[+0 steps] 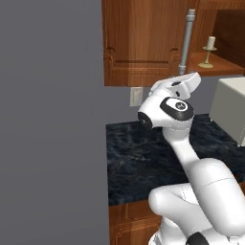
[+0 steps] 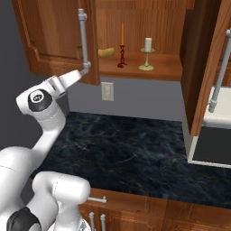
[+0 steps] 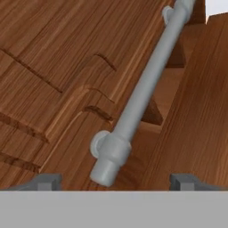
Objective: Pick the candle and candle from the dining table and place them in the open cabinet. Close the cabinet after placing the objects.
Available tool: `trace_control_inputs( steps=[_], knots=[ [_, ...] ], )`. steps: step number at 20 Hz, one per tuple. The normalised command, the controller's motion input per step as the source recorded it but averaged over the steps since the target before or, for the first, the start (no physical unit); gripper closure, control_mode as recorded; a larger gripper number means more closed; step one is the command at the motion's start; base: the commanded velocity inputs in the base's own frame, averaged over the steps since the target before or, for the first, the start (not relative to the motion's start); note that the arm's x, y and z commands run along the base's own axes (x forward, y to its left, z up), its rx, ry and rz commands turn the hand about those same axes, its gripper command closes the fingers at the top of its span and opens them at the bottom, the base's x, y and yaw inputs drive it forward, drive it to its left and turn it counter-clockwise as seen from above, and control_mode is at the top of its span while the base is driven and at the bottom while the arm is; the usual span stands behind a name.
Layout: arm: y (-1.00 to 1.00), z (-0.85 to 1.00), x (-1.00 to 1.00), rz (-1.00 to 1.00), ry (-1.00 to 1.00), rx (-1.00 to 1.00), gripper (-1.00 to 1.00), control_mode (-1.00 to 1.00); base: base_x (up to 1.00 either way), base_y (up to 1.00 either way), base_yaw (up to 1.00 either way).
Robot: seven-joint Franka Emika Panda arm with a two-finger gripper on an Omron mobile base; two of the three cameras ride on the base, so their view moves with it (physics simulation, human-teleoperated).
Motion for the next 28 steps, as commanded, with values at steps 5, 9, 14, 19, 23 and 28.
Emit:
trace_control_inputs(
  steps=[5, 9, 14, 19, 23, 28],
  knots=[
    [-0.24, 0.00, 0.47, 0.00, 0.00, 0.00, -1.00, -1.00, 0.00, 0.00, 0.00],
    [-0.20, -0.02, 0.48, 0.00, 0.00, 0.00, -1.00, -1.00, 0.00, 0.00, 0.00],
    [-0.11, -0.04, 0.40, 0.00, 0.00, 0.00, -1.00, -1.00, 0.00, 0.00, 0.00],
    [0.00, -0.10, 0.34, 0.00, 0.04, 0.00, -1.00, -1.00, 0.00, 0.00, 0.00],
    [-0.01, -0.16, 0.50, 0.00, 0.15, 0.00, -1.00, -1.00, 0.00, 0.00, 0.00],
    [-0.02, -0.76, 0.26, 0.00, 0.35, 0.00, -1.00, -1.00, 0.00, 0.00, 0.00]
  ],
)
